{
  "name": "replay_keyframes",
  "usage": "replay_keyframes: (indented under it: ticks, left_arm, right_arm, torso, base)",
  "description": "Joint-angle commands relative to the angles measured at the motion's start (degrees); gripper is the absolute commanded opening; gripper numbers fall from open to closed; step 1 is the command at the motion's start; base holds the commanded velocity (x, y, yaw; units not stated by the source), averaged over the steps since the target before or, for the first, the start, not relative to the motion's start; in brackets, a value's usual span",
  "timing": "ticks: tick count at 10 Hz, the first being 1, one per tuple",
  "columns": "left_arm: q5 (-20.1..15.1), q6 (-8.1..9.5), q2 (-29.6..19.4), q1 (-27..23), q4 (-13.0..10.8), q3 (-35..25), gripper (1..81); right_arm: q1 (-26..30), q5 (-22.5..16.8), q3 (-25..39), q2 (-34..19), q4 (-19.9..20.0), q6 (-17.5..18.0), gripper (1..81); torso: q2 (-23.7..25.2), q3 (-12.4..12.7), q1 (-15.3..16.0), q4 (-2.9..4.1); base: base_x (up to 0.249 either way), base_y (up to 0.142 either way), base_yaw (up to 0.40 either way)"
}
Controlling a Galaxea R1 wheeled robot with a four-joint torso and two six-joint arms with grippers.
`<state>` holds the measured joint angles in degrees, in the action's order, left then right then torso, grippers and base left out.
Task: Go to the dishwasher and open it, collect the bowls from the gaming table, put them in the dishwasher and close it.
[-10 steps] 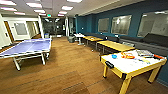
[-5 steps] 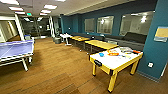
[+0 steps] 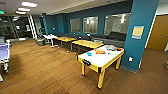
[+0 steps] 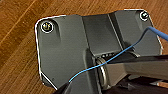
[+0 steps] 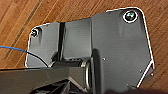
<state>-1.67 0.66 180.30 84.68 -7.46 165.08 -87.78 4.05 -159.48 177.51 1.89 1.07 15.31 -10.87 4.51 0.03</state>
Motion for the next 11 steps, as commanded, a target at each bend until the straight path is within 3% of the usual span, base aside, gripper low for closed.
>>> replay_keyframes:
  ticks: [1,6,11]
  left_arm:
    - [-3.0,-0.22,0.2,-3.1,0.2,0.2,81.1]
    - [-3.0,-0.22,0.2,-3.0,0.1,0.2,81.1]
    - [-2.7,-0.22,0.2,-3.0,0.2,0.2,81.1]
  right_arm:
    - [2.9,-2.9,0.4,0.3,-0.1,-0.2,81.1]
    - [3.0,-2.9,0.4,0.4,-0.1,-0.2,81.1]
    - [3.0,-2.9,0.3,0.6,-0.1,-0.2,81.1]
  torso:
    - [0.0,0.0,0.0,0.00]
    - [0.0,0.0,0.0,0.00]
    - [0.0,0.0,0.0,0.00]
  base:
    - [0.000,0.000,-0.387]
    - [0.000,0.000,-0.329]
    - [-0.026,0.000,-0.024]
